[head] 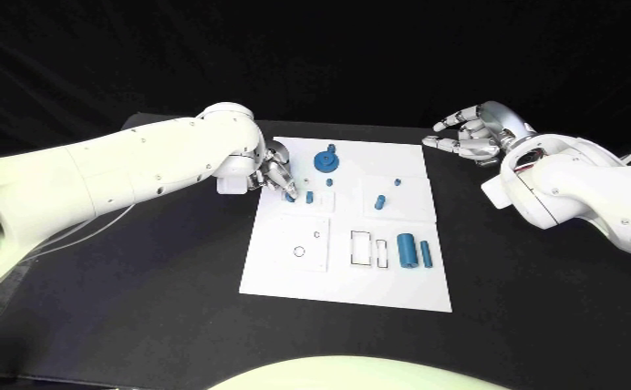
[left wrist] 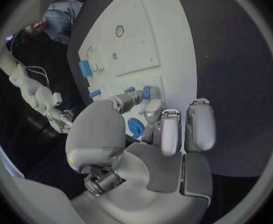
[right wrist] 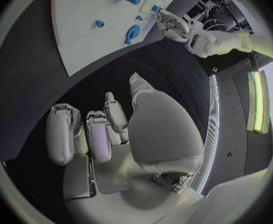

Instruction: Assemble the parts on the task board

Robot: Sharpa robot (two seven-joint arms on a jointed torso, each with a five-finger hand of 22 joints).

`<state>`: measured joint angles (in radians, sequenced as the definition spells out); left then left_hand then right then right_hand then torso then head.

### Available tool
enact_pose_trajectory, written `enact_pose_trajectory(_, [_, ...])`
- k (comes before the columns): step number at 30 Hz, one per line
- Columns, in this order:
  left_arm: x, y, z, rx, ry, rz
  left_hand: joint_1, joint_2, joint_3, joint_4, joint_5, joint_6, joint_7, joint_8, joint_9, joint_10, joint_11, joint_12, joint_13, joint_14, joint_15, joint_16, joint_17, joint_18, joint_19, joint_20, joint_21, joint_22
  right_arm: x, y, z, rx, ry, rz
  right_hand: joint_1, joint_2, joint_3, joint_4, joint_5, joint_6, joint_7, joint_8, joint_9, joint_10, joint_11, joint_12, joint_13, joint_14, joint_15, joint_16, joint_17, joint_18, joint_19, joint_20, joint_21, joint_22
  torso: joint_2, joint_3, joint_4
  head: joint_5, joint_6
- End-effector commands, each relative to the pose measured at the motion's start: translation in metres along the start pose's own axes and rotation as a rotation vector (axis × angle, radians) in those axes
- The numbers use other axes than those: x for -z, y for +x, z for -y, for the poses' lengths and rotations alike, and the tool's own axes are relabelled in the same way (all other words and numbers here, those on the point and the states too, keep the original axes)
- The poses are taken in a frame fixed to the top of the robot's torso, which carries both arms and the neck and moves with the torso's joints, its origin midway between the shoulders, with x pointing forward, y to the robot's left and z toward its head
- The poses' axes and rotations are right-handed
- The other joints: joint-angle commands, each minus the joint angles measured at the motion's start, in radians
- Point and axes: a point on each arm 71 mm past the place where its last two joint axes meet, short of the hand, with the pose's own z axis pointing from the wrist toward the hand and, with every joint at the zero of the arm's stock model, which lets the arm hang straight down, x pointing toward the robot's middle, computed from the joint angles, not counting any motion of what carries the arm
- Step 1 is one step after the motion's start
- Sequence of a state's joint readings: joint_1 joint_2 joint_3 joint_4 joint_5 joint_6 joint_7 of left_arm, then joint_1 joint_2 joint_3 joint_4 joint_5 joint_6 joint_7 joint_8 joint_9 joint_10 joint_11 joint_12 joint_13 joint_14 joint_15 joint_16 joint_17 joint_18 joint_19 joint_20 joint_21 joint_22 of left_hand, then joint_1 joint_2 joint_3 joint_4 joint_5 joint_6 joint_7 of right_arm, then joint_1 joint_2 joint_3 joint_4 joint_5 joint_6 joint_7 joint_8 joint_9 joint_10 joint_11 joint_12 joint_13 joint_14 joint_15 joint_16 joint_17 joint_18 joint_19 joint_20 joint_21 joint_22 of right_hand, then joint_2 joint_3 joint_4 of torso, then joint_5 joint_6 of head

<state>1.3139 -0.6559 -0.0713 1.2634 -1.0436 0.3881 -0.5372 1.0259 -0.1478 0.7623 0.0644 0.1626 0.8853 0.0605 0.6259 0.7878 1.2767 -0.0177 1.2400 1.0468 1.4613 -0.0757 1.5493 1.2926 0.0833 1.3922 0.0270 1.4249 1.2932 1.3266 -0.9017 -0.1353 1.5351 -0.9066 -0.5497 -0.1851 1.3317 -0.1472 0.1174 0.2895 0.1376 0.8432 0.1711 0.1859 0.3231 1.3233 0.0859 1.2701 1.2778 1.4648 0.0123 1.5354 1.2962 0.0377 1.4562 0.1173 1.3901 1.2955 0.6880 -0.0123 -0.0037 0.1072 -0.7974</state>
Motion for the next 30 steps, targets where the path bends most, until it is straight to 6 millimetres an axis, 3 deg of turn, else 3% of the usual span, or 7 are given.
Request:
enact_pose_trajectory(1, [-0.0035, 0.0064, 0.0002, -0.003, -0.001, -0.014, 0.002, 0.019, 0.065, -0.009, 0.025, 0.081, -0.037, 0.063, 0.161, 0.083, -0.025, 0.013, 0.018, 0.109, -0.015, 0.021, 0.278, -0.024, 0.023, -0.004, 0.016, 0.021, 0.0004, 0.0005, -0.0007, 0.001, -0.006, -0.002, -0.03, 0.012, -0.019, 0.001, 0.005, -0.009, 0.0, 0.022, -0.007, -0.011, 0.0, 0.0, -0.004, 0.081, -0.005, -0.015, 0.172, 0.006, 0.041, -0.009, -0.017, 0.162, 0.0, -0.0002, -0.0001, 0.0, -0.001])
enact_pose_trajectory(30, [-0.0057, 0.0064, 0.0001, 0.0, -0.005, -0.013, -0.067, -0.003, -0.065, 0.072, 0.02, 0.094, -0.044, 0.056, 0.161, 0.086, -0.031, 0.012, 0.022, 0.109, -0.021, 0.021, 0.278, -0.024, 0.026, -0.01, 0.015, 0.024, 0.0006, -0.0001, -0.0007, 0.0, -0.009, 0.003, -0.031, 0.012, -0.02, 0.001, 0.005, -0.01, 0.0, 0.023, -0.008, -0.012, 0.0, -0.001, -0.005, 0.081, -0.005, -0.016, 0.171, 0.007, 0.04, -0.01, -0.019, 0.161, -0.001, 0.0001, 0.0, -0.005, -0.003])
